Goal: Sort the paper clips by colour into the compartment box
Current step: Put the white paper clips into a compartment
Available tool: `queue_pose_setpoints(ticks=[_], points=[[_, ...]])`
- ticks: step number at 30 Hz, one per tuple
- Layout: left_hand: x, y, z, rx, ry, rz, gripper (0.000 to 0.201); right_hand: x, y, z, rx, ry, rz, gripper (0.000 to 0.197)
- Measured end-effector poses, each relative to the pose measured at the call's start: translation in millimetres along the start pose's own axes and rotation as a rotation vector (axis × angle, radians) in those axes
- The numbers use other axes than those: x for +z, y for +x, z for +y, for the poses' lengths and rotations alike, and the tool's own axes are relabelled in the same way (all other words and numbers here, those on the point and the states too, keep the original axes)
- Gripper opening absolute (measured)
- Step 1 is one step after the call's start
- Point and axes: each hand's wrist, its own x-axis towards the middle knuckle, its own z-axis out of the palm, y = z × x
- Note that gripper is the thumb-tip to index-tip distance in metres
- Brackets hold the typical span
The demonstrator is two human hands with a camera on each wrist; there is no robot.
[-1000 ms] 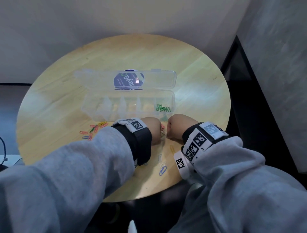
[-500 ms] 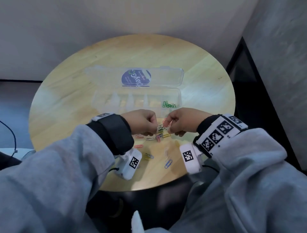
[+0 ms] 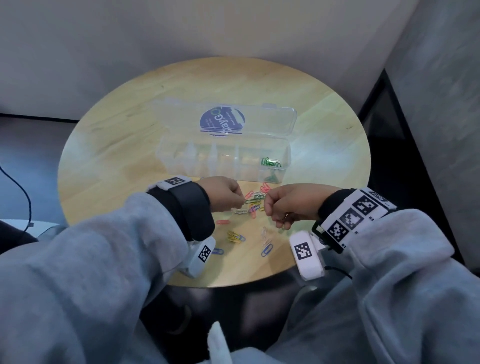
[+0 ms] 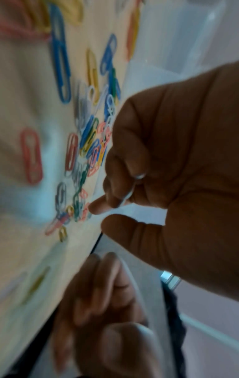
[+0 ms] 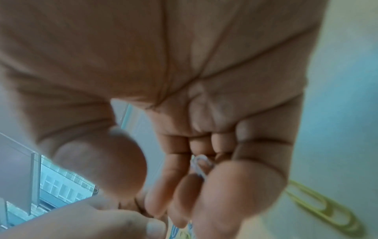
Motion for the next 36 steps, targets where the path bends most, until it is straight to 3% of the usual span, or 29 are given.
queue_pose_setpoints(ticks=[3, 8, 19, 23, 26, 30, 36], points=[[1.7, 1.5, 0.4, 0.053, 0.249, 0.073, 0.018, 2.3, -2.7, -2.8, -0.034, -0.206, 0.012, 0.023], [7.2, 6.9, 6.1, 0.072, 0.463, 0.093, 0.027, 13.7, -5.1, -4.9, -0.05, -0.634, 0.079, 0.019], [14.5, 14.7, 11.3, 0.061, 0.511, 0.06, 0.014, 31.7, 11.9, 7.8, -0.066, -0.922, 0.165, 0.02], [15.8, 16.7, 8.1, 0.055, 0.506, 0.06, 0.006, 32.3, 16.7, 5.1, -0.065, -0.932, 0.153, 0.016], [14.6, 15.5, 3.1, 0.04, 0.454, 0.045, 0.016, 33.7, 17.2, 5.3, -0.056, -0.944, 0.158, 0.013], [8.3, 12.5, -3.2, 0.011, 0.248, 0.034, 0.012, 35.4, 16.8, 3.3, -0.069, -0.992, 0.154, 0.013], [-6.9, 7.3, -6.4, -0.054, -0.037, -0.058, 0.023, 31.1, 17.4, 3.2, -0.058, -0.971, 0.183, 0.013]])
